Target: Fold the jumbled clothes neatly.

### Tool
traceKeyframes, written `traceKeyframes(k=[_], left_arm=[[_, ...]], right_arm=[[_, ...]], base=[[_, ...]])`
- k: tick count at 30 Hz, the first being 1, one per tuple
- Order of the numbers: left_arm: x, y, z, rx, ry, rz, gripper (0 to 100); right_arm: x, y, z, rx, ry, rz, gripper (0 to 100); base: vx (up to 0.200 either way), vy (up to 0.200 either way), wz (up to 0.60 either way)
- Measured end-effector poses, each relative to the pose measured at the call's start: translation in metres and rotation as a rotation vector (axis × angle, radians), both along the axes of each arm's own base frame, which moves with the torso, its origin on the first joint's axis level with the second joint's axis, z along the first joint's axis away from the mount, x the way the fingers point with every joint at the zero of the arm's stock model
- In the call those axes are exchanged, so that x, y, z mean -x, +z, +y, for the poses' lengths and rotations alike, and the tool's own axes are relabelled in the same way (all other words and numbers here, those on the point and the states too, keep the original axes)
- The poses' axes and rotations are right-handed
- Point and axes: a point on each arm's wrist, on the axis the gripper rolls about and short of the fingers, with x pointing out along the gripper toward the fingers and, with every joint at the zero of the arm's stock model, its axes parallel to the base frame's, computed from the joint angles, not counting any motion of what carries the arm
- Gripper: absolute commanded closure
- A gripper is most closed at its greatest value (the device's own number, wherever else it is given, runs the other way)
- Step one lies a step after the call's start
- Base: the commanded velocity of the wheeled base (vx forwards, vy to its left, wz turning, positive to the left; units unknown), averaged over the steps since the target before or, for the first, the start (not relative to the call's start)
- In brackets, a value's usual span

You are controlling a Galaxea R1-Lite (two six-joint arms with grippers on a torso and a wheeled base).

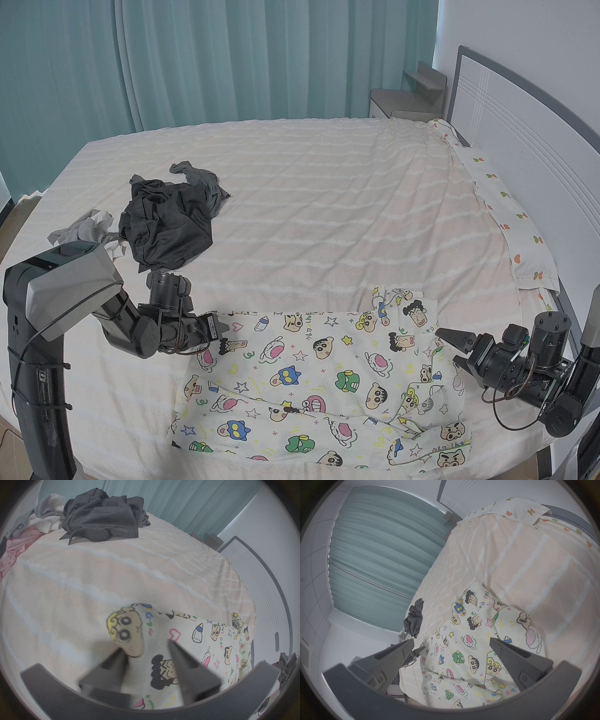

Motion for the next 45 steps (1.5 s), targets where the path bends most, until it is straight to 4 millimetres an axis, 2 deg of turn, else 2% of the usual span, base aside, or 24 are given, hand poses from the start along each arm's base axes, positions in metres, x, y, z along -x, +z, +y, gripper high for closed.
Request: traceKeyframes(k=[6,11,16,20,24,30,38,45], left_arm=[[0.002,0.003,0.003,-0.004,0.013,-0.005,100],[0.004,0.018,0.006,0.027,0.045,-0.048,100],[0.007,0.033,0.007,0.052,0.066,-0.083,100],[0.013,0.044,0.008,0.062,0.077,-0.102,100],[0.019,0.050,0.010,0.062,0.092,-0.121,100],[0.026,0.056,0.010,0.063,0.106,-0.137,100],[0.033,0.056,0.011,0.060,0.112,-0.130,100],[0.035,0.056,0.012,0.060,0.113,-0.128,100]], right_arm=[[-0.003,-0.001,-0.004,0.076,-0.023,-0.031,0],[-0.013,-0.001,-0.009,0.128,-0.037,-0.070,0],[-0.041,-0.005,-0.014,0.201,-0.044,-0.064,0],[-0.072,-0.010,-0.018,0.263,-0.016,-0.020,0],[-0.105,-0.011,-0.022,0.327,0.024,-0.013,0],[-0.145,-0.013,-0.025,0.398,0.069,-0.019,0],[-0.171,-0.031,-0.026,0.516,0.151,-0.016,0],[-0.177,-0.037,-0.018,0.507,0.210,-0.024,0]], base=[[0.000,0.000,0.00],[0.000,0.000,0.00],[0.000,0.000,0.00],[0.000,0.000,0.00],[0.000,0.000,0.00],[0.000,0.000,0.00],[0.000,0.000,0.00],[0.000,0.000,0.00]])
